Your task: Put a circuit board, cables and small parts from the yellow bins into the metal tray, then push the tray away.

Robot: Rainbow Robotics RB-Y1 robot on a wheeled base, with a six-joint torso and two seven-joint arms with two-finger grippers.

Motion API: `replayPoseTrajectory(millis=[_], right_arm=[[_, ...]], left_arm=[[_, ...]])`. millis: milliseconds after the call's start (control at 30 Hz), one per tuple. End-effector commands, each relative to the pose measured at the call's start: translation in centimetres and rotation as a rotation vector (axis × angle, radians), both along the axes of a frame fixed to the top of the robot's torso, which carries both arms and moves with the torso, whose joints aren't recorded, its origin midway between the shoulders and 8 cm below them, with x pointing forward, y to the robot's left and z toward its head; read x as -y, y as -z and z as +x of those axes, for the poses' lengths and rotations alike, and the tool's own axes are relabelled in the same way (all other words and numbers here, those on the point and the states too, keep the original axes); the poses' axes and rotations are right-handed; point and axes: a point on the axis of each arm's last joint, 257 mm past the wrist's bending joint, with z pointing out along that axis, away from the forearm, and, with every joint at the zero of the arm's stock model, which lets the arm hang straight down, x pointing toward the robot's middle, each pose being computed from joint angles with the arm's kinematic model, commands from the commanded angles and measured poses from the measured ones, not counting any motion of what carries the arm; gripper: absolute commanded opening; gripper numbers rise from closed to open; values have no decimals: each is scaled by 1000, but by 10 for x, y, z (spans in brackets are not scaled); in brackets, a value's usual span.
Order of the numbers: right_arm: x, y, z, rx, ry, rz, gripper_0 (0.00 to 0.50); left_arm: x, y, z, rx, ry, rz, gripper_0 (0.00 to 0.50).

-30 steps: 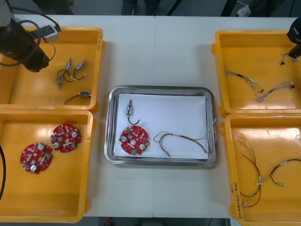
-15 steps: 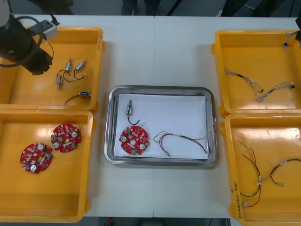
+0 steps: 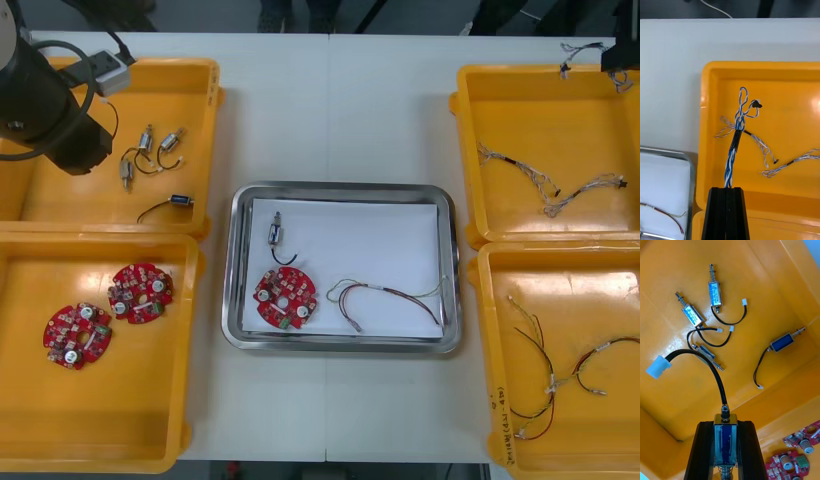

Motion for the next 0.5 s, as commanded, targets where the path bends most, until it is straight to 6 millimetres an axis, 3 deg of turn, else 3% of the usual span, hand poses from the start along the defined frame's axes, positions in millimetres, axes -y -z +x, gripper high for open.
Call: replayPoseTrajectory(millis=[33, 500], right_arm=[[-16, -8, -18, 45, -127, -154, 0], [-93, -1, -45, 140, -504, -366, 0]], left_arm=[[1, -7, -14, 30, -178, -89, 1], [52, -20, -22, 93, -229, -210, 2]])
